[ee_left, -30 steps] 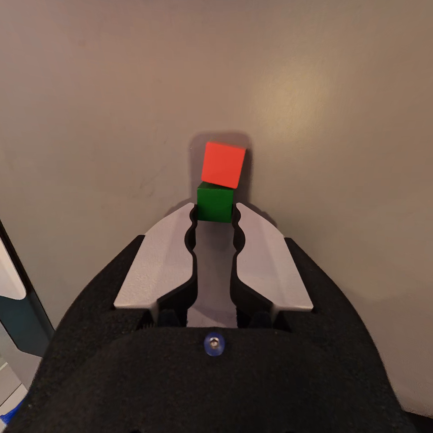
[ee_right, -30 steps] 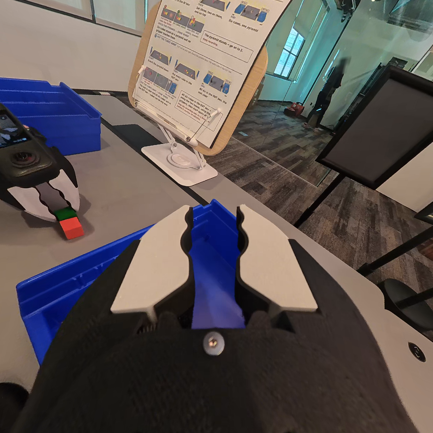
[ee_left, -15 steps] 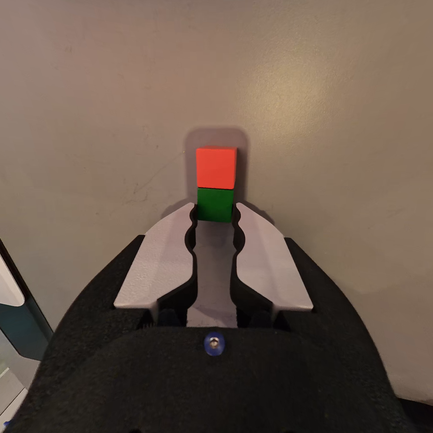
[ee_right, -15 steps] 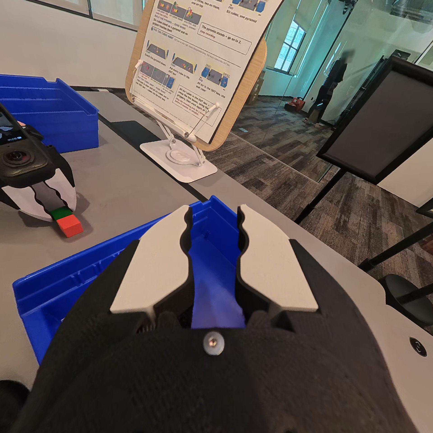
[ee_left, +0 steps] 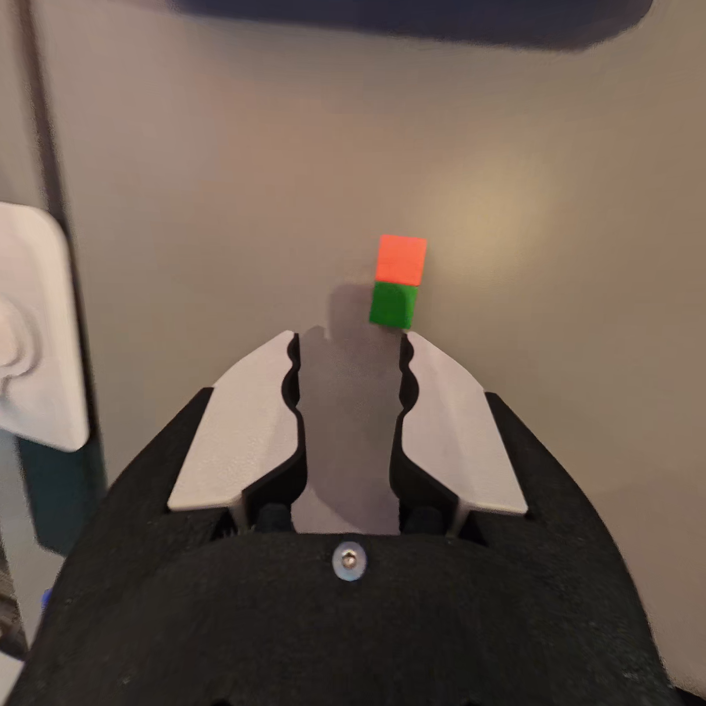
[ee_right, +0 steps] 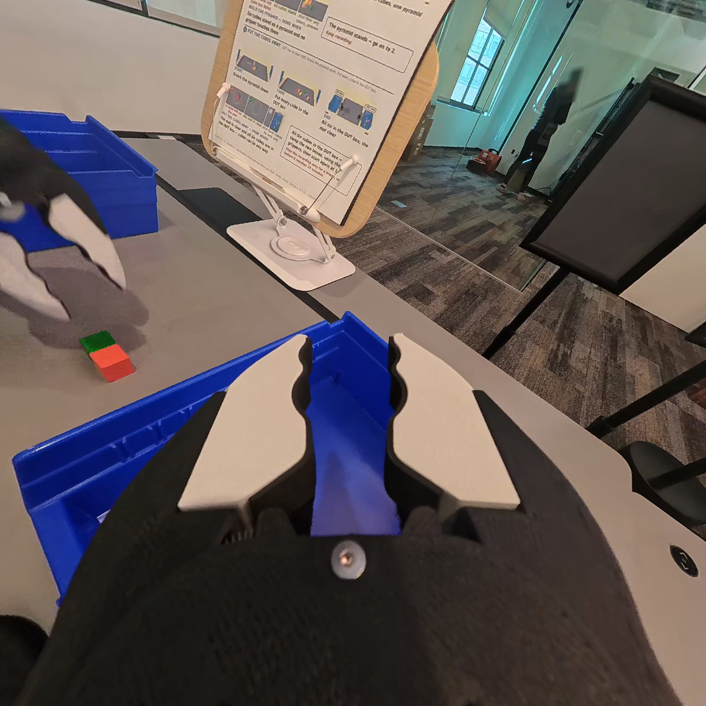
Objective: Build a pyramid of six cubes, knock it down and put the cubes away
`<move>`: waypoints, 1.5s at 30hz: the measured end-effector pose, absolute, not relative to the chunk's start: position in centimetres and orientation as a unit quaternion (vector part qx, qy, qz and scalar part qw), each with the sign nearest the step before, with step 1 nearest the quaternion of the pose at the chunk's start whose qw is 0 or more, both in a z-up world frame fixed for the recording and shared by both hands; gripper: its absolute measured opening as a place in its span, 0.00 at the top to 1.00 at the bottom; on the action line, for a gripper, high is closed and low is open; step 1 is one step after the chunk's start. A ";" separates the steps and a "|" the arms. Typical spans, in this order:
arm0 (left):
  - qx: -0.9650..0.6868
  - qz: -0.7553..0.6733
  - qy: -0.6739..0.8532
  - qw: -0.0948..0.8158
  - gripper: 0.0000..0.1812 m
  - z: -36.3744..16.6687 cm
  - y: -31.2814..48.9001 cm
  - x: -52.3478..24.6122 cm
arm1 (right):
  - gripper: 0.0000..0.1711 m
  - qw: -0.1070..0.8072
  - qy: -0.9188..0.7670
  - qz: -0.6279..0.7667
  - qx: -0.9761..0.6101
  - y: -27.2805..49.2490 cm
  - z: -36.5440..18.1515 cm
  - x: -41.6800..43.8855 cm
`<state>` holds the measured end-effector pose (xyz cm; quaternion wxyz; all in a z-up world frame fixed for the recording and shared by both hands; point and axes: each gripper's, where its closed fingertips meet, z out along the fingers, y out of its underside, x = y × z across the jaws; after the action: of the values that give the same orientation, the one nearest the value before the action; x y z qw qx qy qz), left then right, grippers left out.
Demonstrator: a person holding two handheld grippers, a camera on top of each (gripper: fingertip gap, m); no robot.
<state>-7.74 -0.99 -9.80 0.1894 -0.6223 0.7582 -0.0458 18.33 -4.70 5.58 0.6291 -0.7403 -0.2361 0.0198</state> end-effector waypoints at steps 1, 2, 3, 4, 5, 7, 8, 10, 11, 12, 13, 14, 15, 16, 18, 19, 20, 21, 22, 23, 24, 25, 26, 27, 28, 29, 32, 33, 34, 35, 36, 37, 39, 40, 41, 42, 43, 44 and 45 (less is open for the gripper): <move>-0.628 -0.054 0.745 0.218 0.74 -7.7 -0.4 -8.3 | 0.77 0.630 -0.236 0.020 -0.740 -4.7 5.6 18.3; -0.634 -0.068 0.730 0.248 0.75 -5.4 0.1 -9.0 | 0.77 0.631 -0.236 0.020 -0.739 -4.7 5.7 18.3; -0.640 -0.084 0.713 0.274 0.76 -3.1 0.6 -10.0 | 0.77 0.632 -0.236 0.021 -0.738 -4.7 5.8 18.3; -0.650 -0.093 0.693 0.297 0.76 -1.0 1.2 -11.6 | 0.77 0.634 -0.237 0.024 -0.736 -4.8 5.8 18.2; -0.661 -0.094 0.674 0.317 0.74 0.7 2.1 -13.6 | 0.77 0.638 -0.238 0.029 -0.732 -4.8 6.0 18.1; -0.681 -0.076 0.642 0.343 0.74 2.6 4.0 -18.4 | 0.77 0.645 -0.234 0.041 -0.727 -4.8 6.3 18.0; -0.697 -0.061 0.624 0.348 0.74 2.9 5.2 -21.1 | 0.77 0.645 -0.232 0.042 -0.727 -4.8 6.4 18.0; -0.740 -0.053 0.582 0.332 0.75 1.9 7.2 -25.9 | 0.77 0.646 -0.233 0.039 -0.726 -4.9 6.4 17.9; -0.764 -0.056 0.560 0.316 0.75 0.9 7.9 -28.0 | 0.77 0.646 -0.234 0.039 -0.726 -4.9 6.5 17.9; -0.785 -0.059 0.540 0.297 0.75 -0.5 8.4 -29.7 | 0.77 0.647 -0.235 0.039 -0.725 -4.9 6.5 17.8; -0.804 -0.062 0.523 0.277 0.75 -2.0 8.8 -31.2 | 0.77 0.648 -0.235 0.039 -0.723 -4.9 6.6 17.7; -0.820 -0.062 0.507 0.259 0.75 -3.5 9.1 -32.3 | 0.77 0.649 -0.235 0.040 -0.723 -5.0 6.7 17.6; -0.832 -0.067 0.495 0.240 0.75 -5.0 9.2 -33.1 | 0.77 0.648 -0.236 0.039 -0.723 -5.0 6.7 17.6; -0.841 -0.071 0.487 0.226 0.75 -6.3 9.1 -33.5 | 0.77 0.647 -0.236 0.037 -0.724 -5.0 6.7 17.7; -0.854 -0.072 0.475 0.202 0.75 -8.4 9.0 -34.0 | 0.77 0.645 -0.234 0.035 -0.727 -5.1 6.5 17.8; -0.859 -0.079 0.470 0.186 0.75 -9.4 8.7 -34.0 | 0.77 0.644 -0.233 0.035 -0.728 -5.1 6.4 17.9; -0.865 -0.080 0.462 0.176 0.75 -10.2 8.7 -34.0 | 0.77 0.643 -0.232 0.036 -0.729 -5.1 6.4 18.0; -0.869 -0.077 0.459 0.170 0.74 -10.8 8.8 -34.0 | 0.77 0.643 -0.230 0.036 -0.729 -5.1 6.3 18.1; -0.868 -0.074 0.462 0.167 0.73 -11.4 8.8 -33.9 | 0.77 0.643 -0.229 0.037 -0.730 -5.1 6.2 18.2; -0.866 -0.071 0.467 0.162 0.73 -11.9 8.7 -33.8 | 0.77 0.642 -0.228 0.037 -0.731 -5.1 6.2 18.3; -0.866 -0.071 0.471 0.154 0.73 -12.3 8.6 -33.7 | 0.77 0.642 -0.227 0.037 -0.732 -5.1 6.1 18.4; -0.866 -0.066 0.473 0.148 0.72 -12.7 8.5 -33.6 | 0.77 0.641 -0.227 0.037 -0.732 -5.1 6.1 18.4; -0.867 -0.052 0.474 0.145 0.72 -13.1 8.7 -33.7 | 0.77 0.641 -0.226 0.038 -0.733 -5.1 6.0 18.5; -0.866 -0.035 0.478 0.141 0.72 -13.5 8.8 -33.9 | 0.77 0.640 -0.225 0.038 -0.733 -5.1 6.0 18.5; -0.865 -0.021 0.484 0.133 0.73 -13.9 8.8 -34.1 | 0.77 0.641 -0.224 0.038 -0.734 -5.1 5.9 18.6; -0.864 -0.009 0.488 0.127 0.76 -14.2 8.8 -34.4 | 0.77 0.640 -0.223 0.038 -0.734 -5.1 5.9 18.7; -0.860 0.000 0.497 0.117 0.85 -14.3 8.7 -34.5 | 0.77 0.643 -0.220 0.042 -0.732 -5.2 5.9 18.9; -0.860 0.000 0.496 0.121 0.85 -14.1 8.8 -34.4 | 0.77 0.644 -0.218 0.044 -0.732 -5.2 5.9 19.0; -0.858 -0.002 0.497 0.127 0.85 -13.6 9.0 -34.3 | 0.77 0.644 -0.217 0.045 -0.732 -5.2 5.9 19.1; -0.857 -0.005 0.497 0.136 0.85 -13.0 9.2 -34.2 | 0.77 0.644 -0.216 0.045 -0.732 -5.3 5.9 19.2; -0.855 -0.003 0.496 0.149 0.85 -12.0 9.5 -34.1 | 0.77 0.645 -0.215 0.045 -0.732 -5.3 5.9 19.3; -0.853 -0.001 0.496 0.165 0.85 -10.7 9.9 -34.0 | 0.77 0.645 -0.213 0.045 -0.732 -5.3 5.9 19.4; -0.843 0.002 0.491 0.219 0.85 -6.8 10.8 -33.1 | 0.77 0.646 -0.212 0.045 -0.732 -5.3 5.9 19.5; -0.836 -0.004 0.488 0.251 0.85 -4.4 11.0 -32.2 | 0.77 0.647 -0.211 0.045 -0.732 -5.4 6.0 19.5; -0.827 -0.020 0.489 0.277 0.85 -2.0 10.7 -30.9 | 0.77 0.647 -0.211 0.045 -0.732 -5.4 6.0 19.5; -0.814 -0.044 0.497 0.296 0.85 0.1 10.0 -29.2 | 0.77 0.646 -0.212 0.044 -0.732 -5.4 6.0 19.5; -0.798 -0.070 0.513 0.308 0.85 1.8 8.8 -27.3 | 0.77 0.645 -0.213 0.042 -0.733 -5.3 6.0 19.4; -0.779 -0.092 0.535 0.313 0.85 2.9 7.3 -25.2 | 0.77 0.644 -0.214 0.041 -0.733 -5.3 5.9 19.4; -0.758 -0.107 0.562 0.312 0.85 3.4 5.7 -23.2 | 0.77 0.643 -0.215 0.040 -0.734 -5.3 5.9 19.3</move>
<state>-23.18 5.73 3.37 0.3122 -0.7583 0.5623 -0.1065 19.31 -5.30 5.92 0.6433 -0.7337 -0.2151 0.0401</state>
